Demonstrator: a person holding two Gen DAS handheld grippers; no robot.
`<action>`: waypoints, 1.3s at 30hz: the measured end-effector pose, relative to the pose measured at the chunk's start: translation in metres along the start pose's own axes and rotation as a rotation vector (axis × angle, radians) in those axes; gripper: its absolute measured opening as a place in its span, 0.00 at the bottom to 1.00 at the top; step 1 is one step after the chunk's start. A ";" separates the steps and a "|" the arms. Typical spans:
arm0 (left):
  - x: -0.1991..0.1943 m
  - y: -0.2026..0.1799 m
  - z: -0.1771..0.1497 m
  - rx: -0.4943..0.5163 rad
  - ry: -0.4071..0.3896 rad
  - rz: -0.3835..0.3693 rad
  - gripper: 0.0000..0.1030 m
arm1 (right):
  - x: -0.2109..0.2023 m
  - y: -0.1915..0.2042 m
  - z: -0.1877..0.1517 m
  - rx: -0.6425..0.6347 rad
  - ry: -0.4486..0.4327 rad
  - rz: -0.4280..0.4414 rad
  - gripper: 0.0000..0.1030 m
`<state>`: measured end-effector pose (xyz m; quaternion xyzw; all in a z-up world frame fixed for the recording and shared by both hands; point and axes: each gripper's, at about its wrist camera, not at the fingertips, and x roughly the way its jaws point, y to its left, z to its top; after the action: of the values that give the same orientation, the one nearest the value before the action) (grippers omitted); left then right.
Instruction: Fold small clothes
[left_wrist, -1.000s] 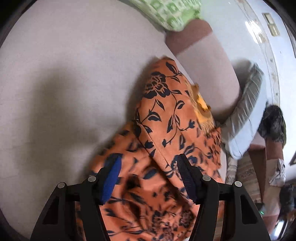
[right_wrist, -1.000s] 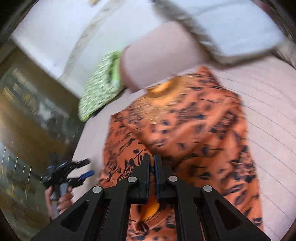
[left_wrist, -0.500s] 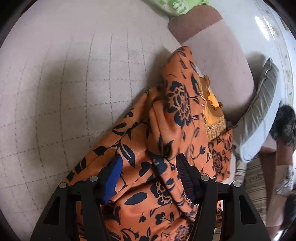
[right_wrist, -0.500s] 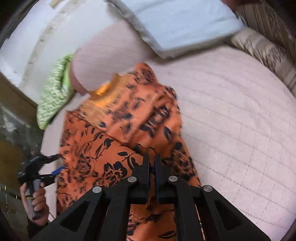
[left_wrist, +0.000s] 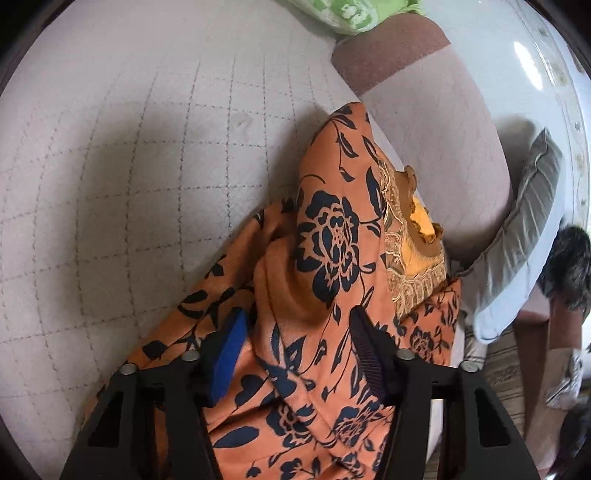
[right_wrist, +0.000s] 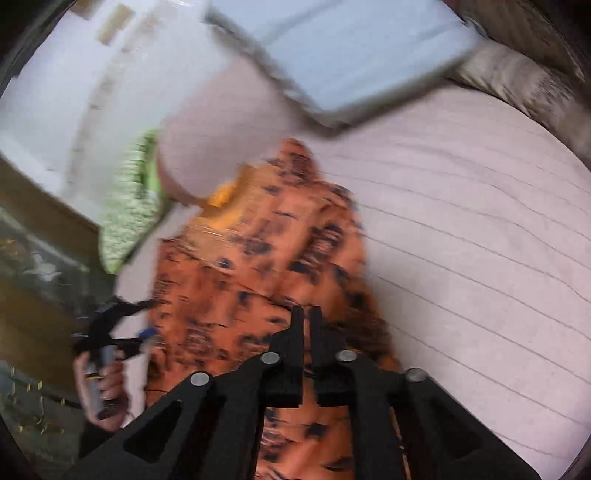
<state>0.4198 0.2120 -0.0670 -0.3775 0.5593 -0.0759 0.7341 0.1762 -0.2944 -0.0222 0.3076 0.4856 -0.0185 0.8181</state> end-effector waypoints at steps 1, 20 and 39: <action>0.004 0.002 0.004 -0.007 0.005 -0.008 0.48 | 0.003 0.003 0.000 -0.012 0.010 0.016 0.37; 0.010 0.001 0.034 0.169 -0.046 0.202 0.08 | 0.036 0.012 -0.019 -0.202 0.209 -0.219 0.00; -0.001 0.038 -0.022 0.202 -0.002 0.086 0.56 | 0.083 0.007 -0.030 -0.196 0.262 -0.149 0.02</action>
<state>0.3880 0.2286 -0.0920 -0.2775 0.5639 -0.1000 0.7714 0.1991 -0.2508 -0.0953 0.1893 0.6089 0.0087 0.7702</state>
